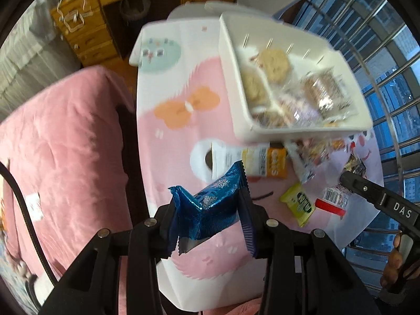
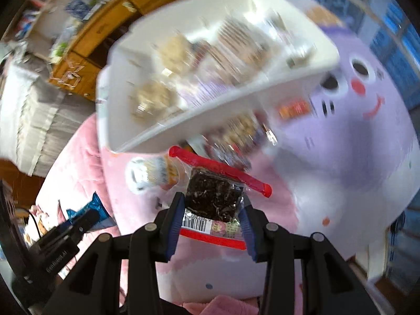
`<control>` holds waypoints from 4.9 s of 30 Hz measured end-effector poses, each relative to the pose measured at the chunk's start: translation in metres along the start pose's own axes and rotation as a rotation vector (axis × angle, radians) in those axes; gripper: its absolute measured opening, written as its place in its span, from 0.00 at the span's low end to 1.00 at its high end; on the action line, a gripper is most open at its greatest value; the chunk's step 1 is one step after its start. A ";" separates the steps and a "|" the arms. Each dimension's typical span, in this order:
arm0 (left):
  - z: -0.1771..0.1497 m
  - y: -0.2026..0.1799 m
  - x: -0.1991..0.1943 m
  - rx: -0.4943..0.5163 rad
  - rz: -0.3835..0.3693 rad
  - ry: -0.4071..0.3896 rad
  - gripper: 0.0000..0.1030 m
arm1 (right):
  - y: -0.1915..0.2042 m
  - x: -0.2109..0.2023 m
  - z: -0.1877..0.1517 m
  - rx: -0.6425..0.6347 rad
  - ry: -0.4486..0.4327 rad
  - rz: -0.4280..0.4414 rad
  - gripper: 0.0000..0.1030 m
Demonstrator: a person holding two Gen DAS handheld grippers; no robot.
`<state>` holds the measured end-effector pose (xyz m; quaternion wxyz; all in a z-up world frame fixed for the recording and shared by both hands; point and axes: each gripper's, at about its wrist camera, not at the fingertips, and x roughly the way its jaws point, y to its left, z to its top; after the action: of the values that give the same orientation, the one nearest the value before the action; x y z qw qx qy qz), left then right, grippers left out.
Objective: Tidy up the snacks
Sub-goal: 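Carry both held snacks over the tray and open both tools, then move both open tools toward the OATS protein bar beside the tray, then grasp the OATS protein bar with the left tool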
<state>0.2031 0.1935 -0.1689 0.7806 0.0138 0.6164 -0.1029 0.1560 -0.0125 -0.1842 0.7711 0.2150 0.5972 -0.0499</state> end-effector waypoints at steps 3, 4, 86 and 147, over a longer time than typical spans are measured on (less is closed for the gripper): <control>0.013 -0.009 -0.018 0.028 0.000 -0.044 0.38 | 0.009 -0.023 0.015 -0.073 -0.074 0.008 0.40; 0.019 -0.012 -0.023 0.034 0.000 -0.059 0.38 | 0.013 -0.027 0.018 -0.094 -0.098 0.007 0.40; -0.052 -0.040 0.035 -0.505 -0.063 -0.088 0.74 | -0.088 -0.054 -0.023 -0.477 -0.425 -0.132 0.58; -0.005 -0.053 0.138 -0.805 -0.066 -0.111 0.24 | -0.126 0.069 0.052 -0.454 -0.273 -0.075 0.52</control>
<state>0.2190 0.1224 -0.2977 0.7520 -0.3180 0.5646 0.1210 0.1803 -0.1344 -0.2734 0.8706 0.0057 0.4912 0.0285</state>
